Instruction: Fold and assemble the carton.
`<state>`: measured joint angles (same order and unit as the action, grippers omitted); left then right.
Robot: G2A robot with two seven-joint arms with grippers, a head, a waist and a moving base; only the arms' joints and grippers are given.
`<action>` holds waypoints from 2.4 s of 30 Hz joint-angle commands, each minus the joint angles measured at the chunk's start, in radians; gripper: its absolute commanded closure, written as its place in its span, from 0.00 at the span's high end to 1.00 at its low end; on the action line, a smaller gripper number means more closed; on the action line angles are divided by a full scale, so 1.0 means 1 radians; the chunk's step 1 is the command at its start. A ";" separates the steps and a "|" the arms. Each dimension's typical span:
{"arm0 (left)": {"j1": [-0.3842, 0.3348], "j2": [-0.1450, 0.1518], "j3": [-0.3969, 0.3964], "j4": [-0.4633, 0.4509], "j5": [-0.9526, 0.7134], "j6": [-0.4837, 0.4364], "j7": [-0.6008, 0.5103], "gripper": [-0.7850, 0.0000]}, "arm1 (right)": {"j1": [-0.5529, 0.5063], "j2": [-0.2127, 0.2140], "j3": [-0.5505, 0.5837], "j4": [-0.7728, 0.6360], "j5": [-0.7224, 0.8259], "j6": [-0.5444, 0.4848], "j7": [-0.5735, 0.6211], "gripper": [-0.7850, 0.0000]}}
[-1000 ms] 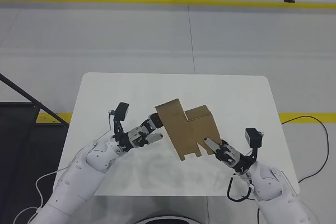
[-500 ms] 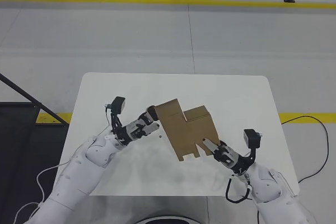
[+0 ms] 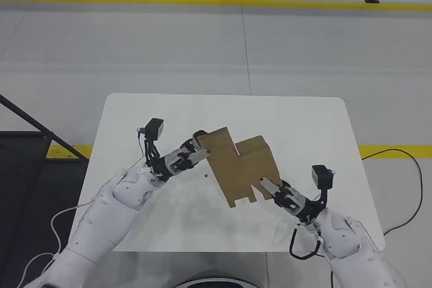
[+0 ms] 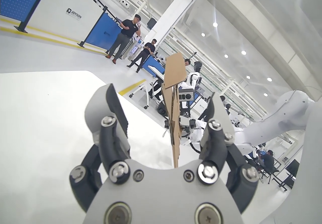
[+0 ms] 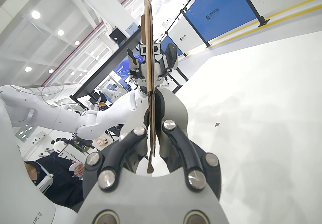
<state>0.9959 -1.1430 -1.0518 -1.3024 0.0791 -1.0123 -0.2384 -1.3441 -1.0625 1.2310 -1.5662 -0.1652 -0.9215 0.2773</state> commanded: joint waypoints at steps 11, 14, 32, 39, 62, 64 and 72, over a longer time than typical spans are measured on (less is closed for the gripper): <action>-0.017 -0.009 0.016 0.016 0.001 0.000 -0.004 0.41 | -0.003 0.000 0.007 -0.001 0.009 -0.008 0.014 0.00; -0.020 -0.011 0.018 0.014 -0.004 0.000 -0.004 0.39 | -0.002 -0.001 0.008 -0.001 0.011 -0.008 0.019 0.00; -0.011 -0.010 0.006 -0.018 0.005 0.000 -0.015 0.00 | 0.005 -0.003 0.005 0.004 0.023 0.005 0.040 0.50; 0.013 0.000 -0.026 -0.059 0.033 0.000 -0.003 0.00 | -0.010 0.001 0.036 0.002 0.016 0.007 0.036 1.00; 0.056 0.019 -0.072 -0.141 0.154 0.013 0.034 0.00 | -0.112 0.018 0.191 -0.096 -0.073 0.039 -0.023 1.00; 0.058 0.018 -0.071 -0.157 0.160 0.027 0.027 0.00 | -0.112 0.018 0.183 -0.115 -0.101 0.040 -0.011 1.00; 0.038 0.014 -0.069 -0.170 0.247 0.023 0.008 0.00 | -0.114 0.018 0.194 -0.181 -0.231 0.045 -0.005 1.00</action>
<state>1.0351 -1.1274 -1.1227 -1.4701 0.3108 -0.9912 -0.2334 -1.4562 -1.0447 1.4236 -1.7329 -0.3731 -0.8770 0.2685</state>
